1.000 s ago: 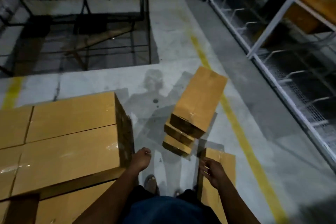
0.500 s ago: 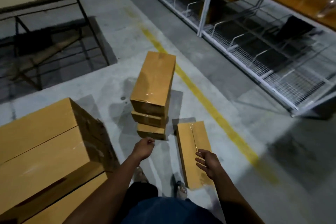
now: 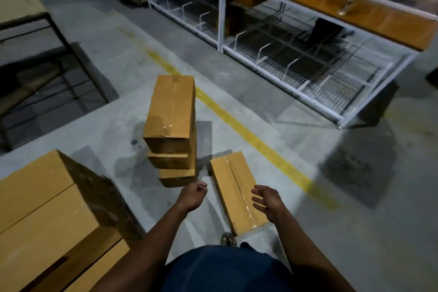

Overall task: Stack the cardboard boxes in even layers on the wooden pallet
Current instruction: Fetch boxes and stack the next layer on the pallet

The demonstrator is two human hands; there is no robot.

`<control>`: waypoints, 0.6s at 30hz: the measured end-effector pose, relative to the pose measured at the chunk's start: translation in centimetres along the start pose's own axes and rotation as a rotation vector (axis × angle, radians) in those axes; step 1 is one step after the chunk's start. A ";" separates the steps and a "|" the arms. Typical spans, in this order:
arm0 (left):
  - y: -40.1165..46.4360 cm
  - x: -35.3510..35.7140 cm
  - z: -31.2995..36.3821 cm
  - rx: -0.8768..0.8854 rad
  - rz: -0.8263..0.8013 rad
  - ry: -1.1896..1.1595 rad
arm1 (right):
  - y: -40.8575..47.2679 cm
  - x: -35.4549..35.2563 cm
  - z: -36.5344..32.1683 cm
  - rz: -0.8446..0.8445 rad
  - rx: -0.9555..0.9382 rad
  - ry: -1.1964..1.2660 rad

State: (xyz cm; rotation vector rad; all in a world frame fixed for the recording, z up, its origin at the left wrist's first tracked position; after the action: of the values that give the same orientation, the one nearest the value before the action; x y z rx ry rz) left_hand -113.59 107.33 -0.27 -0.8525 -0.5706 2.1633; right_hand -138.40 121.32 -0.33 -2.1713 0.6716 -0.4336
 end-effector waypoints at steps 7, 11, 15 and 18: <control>-0.3 0.4 0.2 0.058 -0.022 -0.068 | -2.9 1.0 0.3 0.043 -0.092 -0.089; -0.8 1.4 -0.2 0.069 -0.056 -0.067 | -3.5 0.6 0.8 0.030 -0.125 -0.113; -0.7 1.7 0.5 0.058 -0.036 -0.093 | -3.2 0.0 0.0 0.037 -0.131 -0.134; -0.5 1.8 1.2 0.055 -0.007 -0.115 | -2.1 -0.5 -1.0 0.015 -0.123 -0.157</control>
State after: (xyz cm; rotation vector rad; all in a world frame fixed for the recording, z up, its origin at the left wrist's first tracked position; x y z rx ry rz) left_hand -115.12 108.83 0.12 -0.6992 -0.5670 2.2213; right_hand -138.61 122.15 1.91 -2.2864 0.6413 -0.2151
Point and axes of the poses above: each hand's wrist, its own y-axis towards the middle knuckle, its own x-axis out of the palm, z = x × y, the point moved 1 cm from there along y, towards the middle knuckle, and after that the axes turned 8 degrees about -z, right-handed, at the moved point
